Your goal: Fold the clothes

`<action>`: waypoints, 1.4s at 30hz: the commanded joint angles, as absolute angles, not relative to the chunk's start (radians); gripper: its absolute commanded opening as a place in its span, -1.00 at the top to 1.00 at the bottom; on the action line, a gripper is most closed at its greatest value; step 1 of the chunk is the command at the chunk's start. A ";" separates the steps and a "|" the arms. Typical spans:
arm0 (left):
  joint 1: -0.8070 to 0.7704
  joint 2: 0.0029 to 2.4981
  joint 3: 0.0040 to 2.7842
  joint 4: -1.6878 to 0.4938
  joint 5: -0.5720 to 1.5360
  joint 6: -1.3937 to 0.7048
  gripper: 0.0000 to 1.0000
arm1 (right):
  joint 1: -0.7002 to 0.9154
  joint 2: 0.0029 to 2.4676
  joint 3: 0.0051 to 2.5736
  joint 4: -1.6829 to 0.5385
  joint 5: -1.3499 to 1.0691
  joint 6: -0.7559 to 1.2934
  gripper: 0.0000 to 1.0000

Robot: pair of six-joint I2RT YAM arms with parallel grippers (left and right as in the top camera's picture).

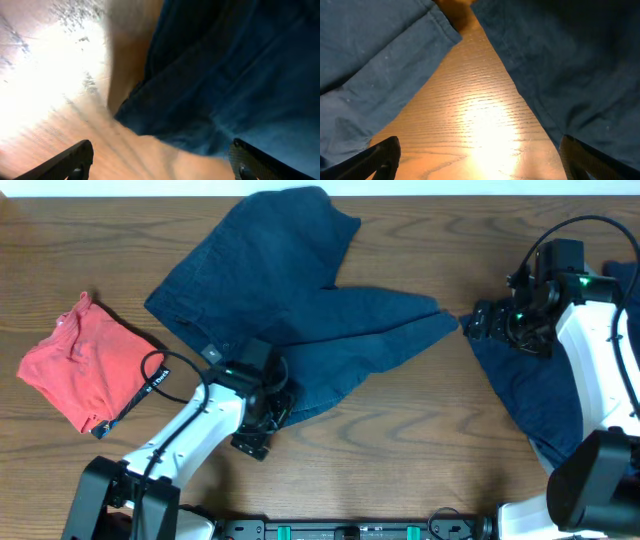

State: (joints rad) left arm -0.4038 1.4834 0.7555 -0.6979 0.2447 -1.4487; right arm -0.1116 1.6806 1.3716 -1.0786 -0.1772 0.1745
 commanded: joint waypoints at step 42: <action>-0.373 1.194 0.620 -0.920 0.002 -1.222 0.88 | -0.006 1.721 1.247 -1.092 -0.260 0.211 -0.87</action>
